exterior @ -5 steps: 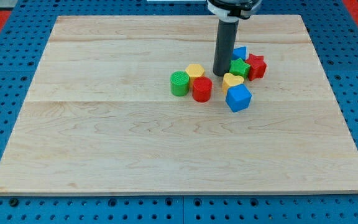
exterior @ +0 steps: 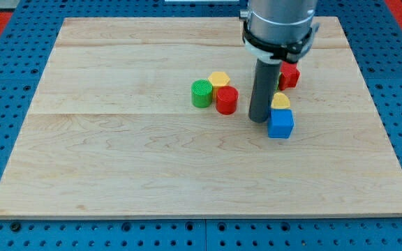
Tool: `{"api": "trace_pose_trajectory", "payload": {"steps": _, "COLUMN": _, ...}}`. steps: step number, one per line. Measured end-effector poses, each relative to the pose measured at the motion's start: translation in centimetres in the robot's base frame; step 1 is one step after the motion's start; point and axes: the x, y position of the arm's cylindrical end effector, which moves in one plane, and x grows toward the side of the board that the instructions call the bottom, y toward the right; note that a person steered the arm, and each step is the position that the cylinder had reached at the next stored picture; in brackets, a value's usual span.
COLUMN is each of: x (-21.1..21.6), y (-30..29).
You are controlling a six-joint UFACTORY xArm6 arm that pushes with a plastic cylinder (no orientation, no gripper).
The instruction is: Move the blue cube towards the bottom right
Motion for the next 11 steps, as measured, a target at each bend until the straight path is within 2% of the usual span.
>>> {"api": "trace_pose_trajectory", "payload": {"steps": 1, "x": 0.5, "y": 3.5}}
{"api": "trace_pose_trajectory", "payload": {"steps": 4, "x": 0.2, "y": 4.9}}
{"api": "trace_pose_trajectory", "payload": {"steps": 7, "x": 0.2, "y": 9.5}}
{"api": "trace_pose_trajectory", "payload": {"steps": 8, "x": 0.5, "y": 10.4}}
{"api": "trace_pose_trajectory", "payload": {"steps": 10, "x": 4.1, "y": 10.4}}
{"api": "trace_pose_trajectory", "payload": {"steps": 11, "x": 3.4, "y": 11.9}}
